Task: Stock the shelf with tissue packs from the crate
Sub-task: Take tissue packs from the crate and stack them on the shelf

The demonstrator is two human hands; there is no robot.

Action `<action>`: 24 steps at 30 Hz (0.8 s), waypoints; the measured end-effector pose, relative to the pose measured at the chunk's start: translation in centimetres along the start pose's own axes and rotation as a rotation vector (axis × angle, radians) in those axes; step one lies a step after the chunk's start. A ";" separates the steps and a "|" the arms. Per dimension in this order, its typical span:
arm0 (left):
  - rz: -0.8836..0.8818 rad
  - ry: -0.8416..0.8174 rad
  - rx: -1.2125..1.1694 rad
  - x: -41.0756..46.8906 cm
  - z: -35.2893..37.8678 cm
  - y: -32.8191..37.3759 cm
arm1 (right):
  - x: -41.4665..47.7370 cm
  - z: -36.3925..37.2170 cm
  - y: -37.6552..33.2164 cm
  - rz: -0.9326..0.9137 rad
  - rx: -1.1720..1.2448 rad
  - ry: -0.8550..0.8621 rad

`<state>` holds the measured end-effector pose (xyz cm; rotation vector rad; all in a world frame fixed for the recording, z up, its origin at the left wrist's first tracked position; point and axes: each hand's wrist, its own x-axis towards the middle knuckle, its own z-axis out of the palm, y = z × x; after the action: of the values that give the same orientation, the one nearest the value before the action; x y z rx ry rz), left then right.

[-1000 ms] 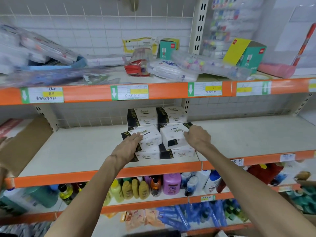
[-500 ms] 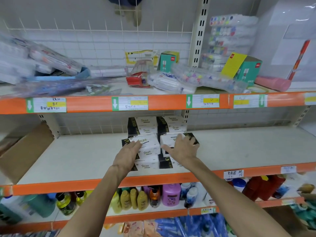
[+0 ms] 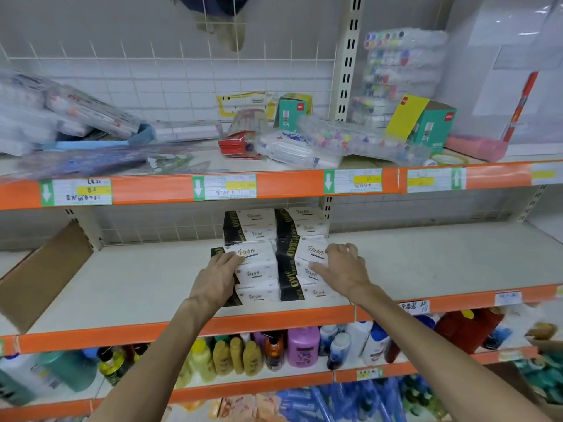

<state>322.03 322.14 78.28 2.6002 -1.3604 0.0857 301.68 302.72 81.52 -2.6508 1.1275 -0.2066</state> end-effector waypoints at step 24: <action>-0.078 0.013 -0.057 7.3 2.4 -1.4 | 8.0 2.4 0.8 -0.120 0.076 0.035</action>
<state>327.23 316.49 76.78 2.5968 -1.2371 0.0513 307.19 296.86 79.22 -2.6582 0.9518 -0.3136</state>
